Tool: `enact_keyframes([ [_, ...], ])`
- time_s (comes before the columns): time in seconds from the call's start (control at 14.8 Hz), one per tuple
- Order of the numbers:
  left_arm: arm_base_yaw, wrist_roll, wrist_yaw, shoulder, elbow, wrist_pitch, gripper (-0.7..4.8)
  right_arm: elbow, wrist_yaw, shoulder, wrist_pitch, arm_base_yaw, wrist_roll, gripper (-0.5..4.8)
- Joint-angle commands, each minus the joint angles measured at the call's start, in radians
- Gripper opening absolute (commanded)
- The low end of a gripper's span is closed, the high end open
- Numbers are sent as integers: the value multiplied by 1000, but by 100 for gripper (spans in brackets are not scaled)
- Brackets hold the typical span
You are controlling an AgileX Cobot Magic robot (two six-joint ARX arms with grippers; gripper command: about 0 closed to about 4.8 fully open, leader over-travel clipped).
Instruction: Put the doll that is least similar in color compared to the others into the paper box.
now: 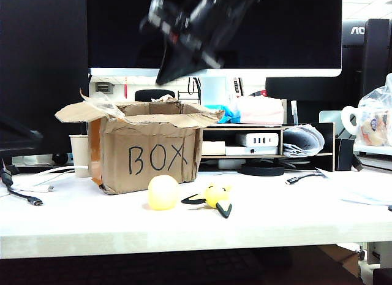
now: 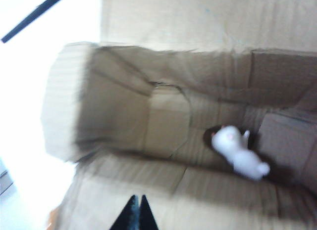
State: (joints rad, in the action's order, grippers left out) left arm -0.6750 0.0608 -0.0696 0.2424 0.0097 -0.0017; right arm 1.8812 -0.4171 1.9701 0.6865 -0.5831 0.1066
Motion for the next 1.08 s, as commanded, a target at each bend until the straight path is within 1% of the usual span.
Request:
enact_keyframes([
  [0.07,186,-1,-2,-33,1,8,-5,4,109,-33,35,-36,6,-5],
  [0.2,323,-1,-2,-79,1,8,-5,4,132,-42,47,-72,5,-5],
  [0.34,408,-1,5,-122,2,7,-5,4,185,-47,54,-116,3,-5],
  [0.54,469,-1,4,-176,2,6,-5,4,317,-56,66,-185,-30,-5],
  [0.61,495,-1,2,-187,2,6,-5,4,346,-59,68,-200,-35,-5],
  [0.81,576,-1,2,-219,2,0,-5,4,399,-71,80,-238,-38,-5],
  [1.01,645,-1,3,-239,2,-8,-5,4,423,-90,89,-249,-57,-5],
  [1.08,668,-1,3,-239,2,-13,-5,4,445,-103,101,-249,-58,-5],
])
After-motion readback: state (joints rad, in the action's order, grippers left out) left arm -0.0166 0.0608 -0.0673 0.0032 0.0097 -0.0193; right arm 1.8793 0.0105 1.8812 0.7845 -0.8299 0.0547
